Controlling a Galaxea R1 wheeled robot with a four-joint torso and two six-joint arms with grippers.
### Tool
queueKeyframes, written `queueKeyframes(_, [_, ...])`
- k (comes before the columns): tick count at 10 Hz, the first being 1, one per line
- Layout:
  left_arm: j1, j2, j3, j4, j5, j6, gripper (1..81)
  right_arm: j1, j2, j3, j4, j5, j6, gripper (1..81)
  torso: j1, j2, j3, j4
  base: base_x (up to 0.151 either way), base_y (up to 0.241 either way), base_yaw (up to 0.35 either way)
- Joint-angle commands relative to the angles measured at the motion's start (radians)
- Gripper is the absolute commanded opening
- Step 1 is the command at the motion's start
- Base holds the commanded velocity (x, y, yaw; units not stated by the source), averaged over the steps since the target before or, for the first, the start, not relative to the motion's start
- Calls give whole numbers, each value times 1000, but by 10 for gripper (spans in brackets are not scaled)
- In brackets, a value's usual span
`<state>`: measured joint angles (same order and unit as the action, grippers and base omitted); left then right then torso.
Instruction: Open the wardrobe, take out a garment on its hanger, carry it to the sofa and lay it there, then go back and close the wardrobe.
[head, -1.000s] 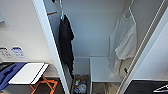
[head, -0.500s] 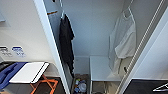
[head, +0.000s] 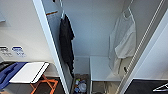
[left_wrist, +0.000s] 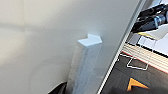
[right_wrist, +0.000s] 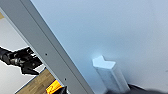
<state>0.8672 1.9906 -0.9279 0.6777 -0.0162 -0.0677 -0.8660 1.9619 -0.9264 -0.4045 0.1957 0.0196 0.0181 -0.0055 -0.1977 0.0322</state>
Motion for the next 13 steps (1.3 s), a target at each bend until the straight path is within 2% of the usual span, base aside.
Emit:
queueKeyframes(1, [114, 30, 262, -23, 44, -43, 811, -43, 15, 199, -42, -202, 62, 811, 0, 0, 0, 0, 0, 0, 0])
queueKeyframes(9, [117, -55, 320, -20, 41, -43, 811, -51, -67, 232, -45, -164, 62, 811, 0, 0, 0, 0, 0, 0, 0])
queueKeyframes(13, [134, -151, 349, -20, 33, -35, 811, -69, -122, 227, -51, -116, 62, 811, 0, 0, 0, 0, 0, 0, 0])
